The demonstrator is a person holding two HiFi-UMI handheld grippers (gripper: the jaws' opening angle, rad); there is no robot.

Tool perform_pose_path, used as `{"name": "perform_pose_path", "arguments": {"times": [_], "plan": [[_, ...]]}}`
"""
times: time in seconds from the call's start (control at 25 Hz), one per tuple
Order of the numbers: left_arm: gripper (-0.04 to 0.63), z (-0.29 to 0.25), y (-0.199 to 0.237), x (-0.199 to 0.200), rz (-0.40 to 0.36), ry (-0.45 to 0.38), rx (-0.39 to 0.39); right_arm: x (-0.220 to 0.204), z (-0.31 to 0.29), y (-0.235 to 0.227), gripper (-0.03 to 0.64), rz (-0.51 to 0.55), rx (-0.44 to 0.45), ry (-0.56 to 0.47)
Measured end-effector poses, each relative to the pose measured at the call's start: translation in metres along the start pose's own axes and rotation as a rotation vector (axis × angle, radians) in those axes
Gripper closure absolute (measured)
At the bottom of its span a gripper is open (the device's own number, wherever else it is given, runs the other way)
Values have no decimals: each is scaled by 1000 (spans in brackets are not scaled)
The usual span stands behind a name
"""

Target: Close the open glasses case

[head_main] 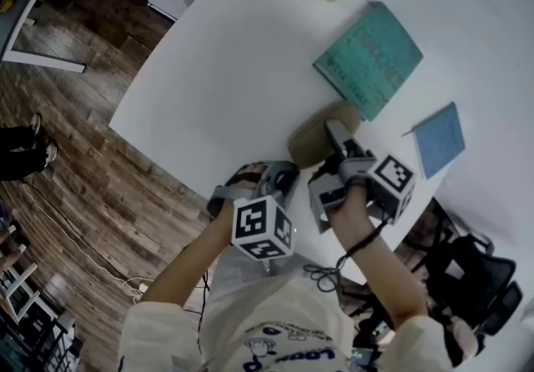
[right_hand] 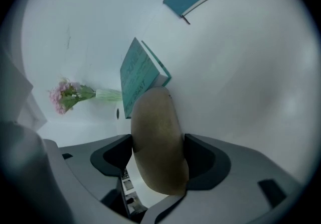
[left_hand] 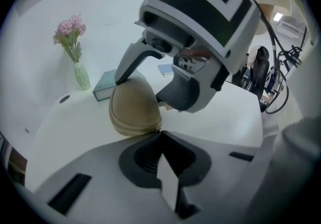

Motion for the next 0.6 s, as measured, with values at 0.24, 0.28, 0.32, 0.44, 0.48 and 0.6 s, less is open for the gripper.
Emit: {"name": "perform_pose_path", "arguments": {"times": [0.24, 0.28, 0.32, 0.44, 0.48, 0.6], "plan": [[594, -5, 5, -3, 73, -6, -31, -5, -5, 4, 301, -11, -17, -37], [594, -5, 6, -4, 85, -7, -38, -5, -5, 3, 301, -4, -14, -37], [594, -4, 6, -4, 95, -7, -40, -5, -5, 3, 301, 4, -6, -31], [594, -4, 8, -6, 120, -7, -29, -2, -5, 0, 301, 18, 35, 16], [594, -3, 8, -7, 127, -6, -28, -1, -5, 1, 301, 27, 48, 35], [594, -3, 13, -8, 166, -9, -27, 4, 0, 3, 301, 76, 89, 76]]}}
Point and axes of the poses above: the fingertips, and each gripper's own axes: z backward along the fingers, y to its left, x out of its top, the point moved 9 cm from there along z, backward along the fingers, and after that the axes turned 2 degrees about x, right-handed, at the moved point
